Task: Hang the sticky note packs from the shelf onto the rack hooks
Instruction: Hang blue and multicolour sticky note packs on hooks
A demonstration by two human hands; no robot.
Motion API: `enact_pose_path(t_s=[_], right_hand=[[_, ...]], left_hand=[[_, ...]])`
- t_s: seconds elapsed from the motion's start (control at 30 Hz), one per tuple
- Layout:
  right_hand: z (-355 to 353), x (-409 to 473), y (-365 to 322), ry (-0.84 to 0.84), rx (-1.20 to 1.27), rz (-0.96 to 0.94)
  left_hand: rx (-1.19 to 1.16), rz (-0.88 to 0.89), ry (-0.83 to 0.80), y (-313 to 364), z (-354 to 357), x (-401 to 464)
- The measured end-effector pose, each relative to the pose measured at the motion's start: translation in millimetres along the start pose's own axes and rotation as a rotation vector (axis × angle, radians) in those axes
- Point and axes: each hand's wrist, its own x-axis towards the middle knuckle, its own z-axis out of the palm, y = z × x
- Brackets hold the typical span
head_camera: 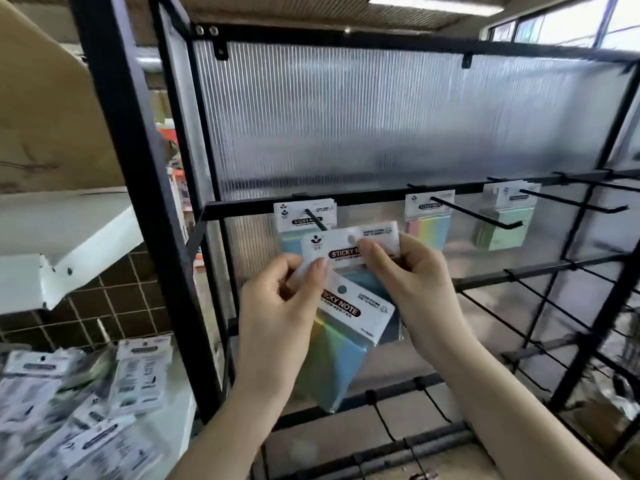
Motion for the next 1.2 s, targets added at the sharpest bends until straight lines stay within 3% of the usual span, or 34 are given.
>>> enact_pose_path(t_s=[0.47,1.0,1.2], right_hand=[[-11,21,10,-0.273,0.057,-0.016],[-15,32,18,-0.401,0.048,-0.037],[-9,42,25,-0.373,-0.018,-0.024]], left_hand=[[0.156,0.009,0.24,0,14,-2],[0.144,0.028,0.268,3,9,-4],[0.234,-0.031,0.259,-11,8,9]])
